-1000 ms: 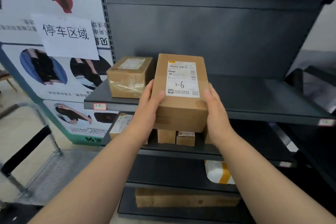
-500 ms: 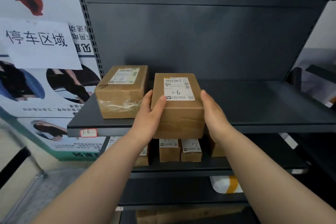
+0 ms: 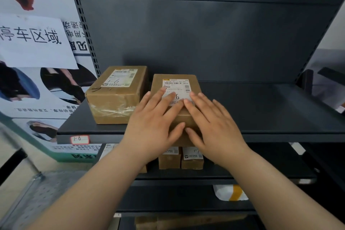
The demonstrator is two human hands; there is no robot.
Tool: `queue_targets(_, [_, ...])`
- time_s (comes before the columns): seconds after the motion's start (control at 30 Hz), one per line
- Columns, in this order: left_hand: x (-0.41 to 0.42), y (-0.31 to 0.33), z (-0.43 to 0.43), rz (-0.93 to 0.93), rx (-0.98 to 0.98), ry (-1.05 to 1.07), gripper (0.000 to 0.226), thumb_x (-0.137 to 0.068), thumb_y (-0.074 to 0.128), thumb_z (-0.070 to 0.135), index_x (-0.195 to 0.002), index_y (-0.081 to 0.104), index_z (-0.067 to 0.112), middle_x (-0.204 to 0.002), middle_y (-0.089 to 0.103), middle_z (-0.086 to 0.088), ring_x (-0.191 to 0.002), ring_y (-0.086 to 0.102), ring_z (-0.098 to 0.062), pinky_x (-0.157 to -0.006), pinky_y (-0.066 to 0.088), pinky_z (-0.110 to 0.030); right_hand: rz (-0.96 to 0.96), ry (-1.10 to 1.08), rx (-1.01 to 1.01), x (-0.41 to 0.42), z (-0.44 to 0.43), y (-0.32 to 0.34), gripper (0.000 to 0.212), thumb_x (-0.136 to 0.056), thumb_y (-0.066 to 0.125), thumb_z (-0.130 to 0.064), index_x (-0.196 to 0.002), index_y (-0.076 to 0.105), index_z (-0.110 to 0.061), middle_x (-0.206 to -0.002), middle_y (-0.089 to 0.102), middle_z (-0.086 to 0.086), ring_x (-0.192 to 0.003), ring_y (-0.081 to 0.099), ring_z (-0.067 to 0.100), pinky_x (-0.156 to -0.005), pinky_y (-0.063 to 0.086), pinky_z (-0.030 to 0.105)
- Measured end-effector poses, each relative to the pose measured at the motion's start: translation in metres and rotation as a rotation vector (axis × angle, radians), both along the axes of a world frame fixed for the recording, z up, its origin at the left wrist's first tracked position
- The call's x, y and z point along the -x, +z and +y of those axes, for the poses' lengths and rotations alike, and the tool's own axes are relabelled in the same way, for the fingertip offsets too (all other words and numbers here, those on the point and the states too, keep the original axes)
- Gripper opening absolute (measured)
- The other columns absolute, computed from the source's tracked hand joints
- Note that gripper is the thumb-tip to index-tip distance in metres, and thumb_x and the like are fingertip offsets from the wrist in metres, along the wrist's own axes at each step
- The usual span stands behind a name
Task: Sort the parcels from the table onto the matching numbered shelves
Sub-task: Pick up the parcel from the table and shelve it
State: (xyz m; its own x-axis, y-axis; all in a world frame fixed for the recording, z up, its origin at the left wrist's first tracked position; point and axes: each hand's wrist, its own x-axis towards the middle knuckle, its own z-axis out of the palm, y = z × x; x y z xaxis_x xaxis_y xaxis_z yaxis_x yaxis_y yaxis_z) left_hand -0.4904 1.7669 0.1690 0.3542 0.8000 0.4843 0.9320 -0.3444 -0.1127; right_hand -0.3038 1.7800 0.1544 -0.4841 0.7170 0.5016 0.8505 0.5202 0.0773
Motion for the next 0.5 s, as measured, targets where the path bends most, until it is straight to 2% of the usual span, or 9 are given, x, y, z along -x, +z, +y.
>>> queue_targets(0.23, [-0.001,0.001,0.025,0.007,-0.008,0.026,0.056,-0.093,0.034,0.048,-0.136,0.052,0.018,-0.139,0.054,-0.008,-0.135,0.041,-0.031,-0.114,0.027,-0.049,0.064,-0.011,0.01,0.007,0.024,0.002,0.059,-0.093,0.035,-0.042,-0.147,0.034,-0.018,-0.153,0.036,0.006,-0.141,0.032,0.023,-0.113,0.021,0.038])
queue_targets(0.4, [0.004,0.002,0.05,0.055,-0.018,0.057,0.055,-0.094,0.034,0.049,-0.136,0.051,0.018,-0.138,0.054,-0.01,-0.134,0.043,-0.033,-0.114,0.028,-0.052,0.048,0.002,0.022,0.009,0.049,0.004,0.06,-0.093,0.05,-0.036,-0.147,0.035,-0.017,-0.153,0.036,0.006,-0.142,0.032,0.023,-0.113,0.022,0.039])
queue_targets(0.5, [0.004,0.002,0.063,0.071,-0.011,0.088,0.057,-0.093,0.032,0.049,-0.135,0.052,0.017,-0.135,0.056,-0.011,-0.131,0.046,-0.034,-0.112,0.03,-0.053,0.043,0.006,0.029,0.011,0.063,0.005,0.059,-0.092,0.054,-0.033,-0.147,0.037,-0.016,-0.151,0.039,0.007,-0.141,0.034,0.025,-0.112,0.027,0.042])
